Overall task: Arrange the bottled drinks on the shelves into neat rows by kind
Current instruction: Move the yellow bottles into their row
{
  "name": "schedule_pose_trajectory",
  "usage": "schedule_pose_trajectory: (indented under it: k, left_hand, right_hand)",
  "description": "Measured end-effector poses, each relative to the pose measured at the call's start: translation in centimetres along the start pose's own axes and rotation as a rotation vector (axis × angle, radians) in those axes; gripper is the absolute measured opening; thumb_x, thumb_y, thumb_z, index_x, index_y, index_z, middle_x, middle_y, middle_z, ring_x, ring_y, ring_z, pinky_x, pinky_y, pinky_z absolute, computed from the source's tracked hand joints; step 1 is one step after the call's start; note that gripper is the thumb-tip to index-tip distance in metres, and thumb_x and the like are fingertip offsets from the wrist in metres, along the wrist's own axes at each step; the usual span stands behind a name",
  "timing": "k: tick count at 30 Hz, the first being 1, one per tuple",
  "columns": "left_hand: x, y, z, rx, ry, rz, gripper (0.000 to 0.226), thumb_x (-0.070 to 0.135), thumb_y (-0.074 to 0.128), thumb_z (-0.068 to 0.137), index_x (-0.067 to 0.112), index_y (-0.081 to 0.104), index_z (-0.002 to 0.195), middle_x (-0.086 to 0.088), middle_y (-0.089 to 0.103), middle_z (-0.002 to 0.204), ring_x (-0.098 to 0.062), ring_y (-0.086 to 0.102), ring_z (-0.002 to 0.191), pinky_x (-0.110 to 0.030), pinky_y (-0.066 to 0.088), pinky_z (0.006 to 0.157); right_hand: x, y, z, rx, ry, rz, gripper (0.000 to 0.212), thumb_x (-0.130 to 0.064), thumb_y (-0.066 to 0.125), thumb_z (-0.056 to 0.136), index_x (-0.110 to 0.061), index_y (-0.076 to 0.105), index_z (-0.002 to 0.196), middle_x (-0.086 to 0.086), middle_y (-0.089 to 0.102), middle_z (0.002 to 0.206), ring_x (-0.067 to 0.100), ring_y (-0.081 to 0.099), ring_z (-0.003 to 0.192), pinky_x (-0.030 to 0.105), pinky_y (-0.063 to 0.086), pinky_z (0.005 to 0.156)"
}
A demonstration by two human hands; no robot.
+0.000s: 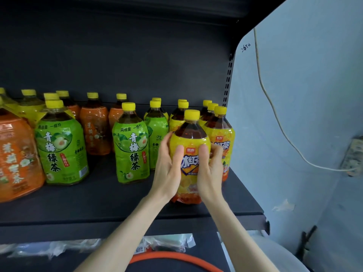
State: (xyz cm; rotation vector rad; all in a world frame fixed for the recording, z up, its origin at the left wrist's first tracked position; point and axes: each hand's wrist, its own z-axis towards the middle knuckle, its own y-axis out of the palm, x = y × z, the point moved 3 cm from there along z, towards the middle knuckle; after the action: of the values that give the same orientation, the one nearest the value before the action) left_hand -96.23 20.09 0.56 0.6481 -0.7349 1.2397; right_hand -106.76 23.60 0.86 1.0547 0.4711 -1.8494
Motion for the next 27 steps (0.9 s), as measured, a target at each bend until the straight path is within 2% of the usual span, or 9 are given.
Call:
schedule_pose_trajectory:
  k: [4,7,10,12,15,17,19,22,27]
  left_hand:
    - [-1.1,-1.3,1.1,0.111,0.023,0.082,0.077,0.068,0.053,0.077,0.034,0.024,0.14,-0.004,0.044,0.138,-0.016,0.05,0.124,-0.043,0.048,0.098]
    - [-1.8,-1.9,1.9,0.13,0.019,0.104,0.085,0.063,0.059,0.074,0.022,0.027,0.141,-0.004,0.047,0.136,-0.015,0.052,0.122,-0.042,0.049,0.097]
    - [-2.4,-1.8,2.6,0.155,0.019,0.154,0.094,0.06,0.069,0.071,0.016,0.027,0.142,-0.005,0.047,0.136,-0.017,0.051,0.123,-0.038,0.048,0.099]
    - [-2.8,-1.7,3.1,0.176,0.01,0.187,0.095,0.059,0.072,0.069,0.014,0.028,0.142,-0.005,0.049,0.135,-0.016,0.051,0.122,-0.038,0.047,0.1]
    - [-3.5,-1.5,3.9,0.191,0.016,0.285,0.099,0.069,0.06,0.067,0.014,0.029,0.144,-0.003,0.047,0.138,-0.015,0.045,0.127,-0.04,0.042,0.105]
    - [-3.8,-1.1,4.1,0.209,0.016,0.37,0.103,0.075,0.051,0.067,0.012,0.028,0.145,-0.005,0.044,0.139,-0.013,0.039,0.128,-0.036,0.037,0.107]
    - [-3.8,-0.6,4.2,0.231,0.04,0.432,0.109,0.084,0.043,0.066,0.009,0.028,0.145,-0.007,0.042,0.14,-0.009,0.034,0.124,-0.028,0.032,0.104]
    - [-4.3,-0.2,4.5,0.261,0.064,0.525,0.111,0.088,0.031,0.068,0.006,0.032,0.143,-0.013,0.038,0.138,-0.021,0.033,0.128,-0.031,0.03,0.104]
    - [-4.6,0.1,4.8,0.296,0.075,0.581,0.111,0.088,0.028,0.068,0.005,0.034,0.141,-0.016,0.039,0.131,-0.028,0.039,0.124,-0.035,0.034,0.101]
  right_hand:
    - [-0.5,0.6,0.5,-0.087,-0.026,-0.153,0.043,-0.056,0.04,0.094,-0.018,0.058,0.105,-0.01,0.058,0.103,0.005,0.053,0.098,0.023,0.041,0.086]
    - [-0.3,-1.9,1.8,0.053,-0.056,-0.231,0.021,-0.042,0.049,0.096,-0.028,0.057,0.11,-0.015,0.045,0.113,0.005,0.044,0.114,0.033,0.037,0.103]
    - [0.5,-4.4,3.6,0.159,-0.033,-0.3,0.072,-0.054,0.063,0.08,-0.019,0.039,0.138,-0.006,0.033,0.134,0.013,0.034,0.131,0.043,0.032,0.112]
    - [1.0,-5.2,4.9,0.11,0.07,-0.302,0.099,-0.058,0.069,0.072,-0.019,0.02,0.149,-0.001,0.022,0.152,0.017,0.023,0.142,0.043,0.027,0.115]
    - [1.7,-5.4,6.3,-0.017,0.243,-0.14,0.103,-0.041,0.073,0.079,-0.019,0.005,0.154,-0.001,0.022,0.157,0.017,0.032,0.139,0.027,0.036,0.1]
    - [2.5,-5.4,6.9,-0.084,0.303,-0.037,0.096,-0.041,0.072,0.075,-0.018,0.019,0.151,0.0,0.045,0.143,0.016,0.056,0.117,0.024,0.051,0.082]
    - [3.3,-5.2,7.2,-0.13,0.301,-0.029,0.084,-0.047,0.073,0.063,-0.018,0.043,0.136,0.005,0.064,0.123,0.016,0.067,0.098,0.027,0.057,0.071]
    - [4.1,-5.0,7.3,-0.128,0.278,-0.032,0.074,-0.051,0.072,0.059,-0.017,0.055,0.123,0.006,0.07,0.111,0.019,0.07,0.094,0.032,0.058,0.074]
    - [4.4,-5.0,7.4,-0.124,0.265,-0.028,0.075,-0.053,0.07,0.059,-0.018,0.053,0.124,0.003,0.069,0.109,0.017,0.069,0.094,0.029,0.057,0.072]
